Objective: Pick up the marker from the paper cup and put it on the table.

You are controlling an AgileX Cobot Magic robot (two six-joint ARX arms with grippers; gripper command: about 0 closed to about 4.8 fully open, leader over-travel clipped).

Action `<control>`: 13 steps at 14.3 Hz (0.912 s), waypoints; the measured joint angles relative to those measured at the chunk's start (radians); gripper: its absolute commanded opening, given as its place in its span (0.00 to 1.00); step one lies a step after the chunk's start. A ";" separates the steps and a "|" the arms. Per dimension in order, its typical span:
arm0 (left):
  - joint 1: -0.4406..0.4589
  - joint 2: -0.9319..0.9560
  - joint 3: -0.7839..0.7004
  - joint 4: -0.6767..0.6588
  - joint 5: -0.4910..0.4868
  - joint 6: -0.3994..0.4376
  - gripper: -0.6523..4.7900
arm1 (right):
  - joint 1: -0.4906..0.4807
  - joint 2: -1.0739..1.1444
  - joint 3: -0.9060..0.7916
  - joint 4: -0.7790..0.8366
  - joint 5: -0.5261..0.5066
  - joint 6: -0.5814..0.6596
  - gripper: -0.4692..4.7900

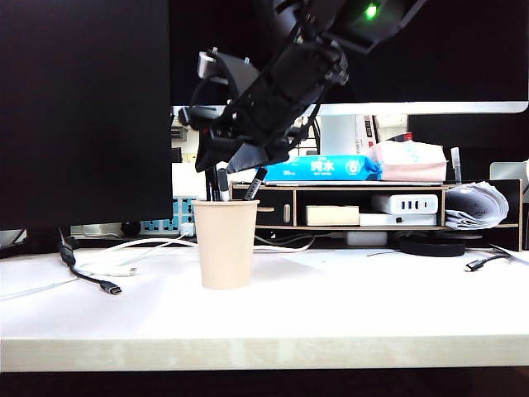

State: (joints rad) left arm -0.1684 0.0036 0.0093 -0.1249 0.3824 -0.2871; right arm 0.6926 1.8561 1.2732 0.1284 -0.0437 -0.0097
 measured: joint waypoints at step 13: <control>0.000 0.000 0.000 0.000 0.000 0.000 0.11 | 0.000 0.014 0.000 0.039 0.022 0.009 0.26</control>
State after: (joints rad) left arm -0.1684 0.0032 0.0097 -0.1249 0.3824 -0.2871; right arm 0.6922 1.8698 1.2732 0.1677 -0.0216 -0.0010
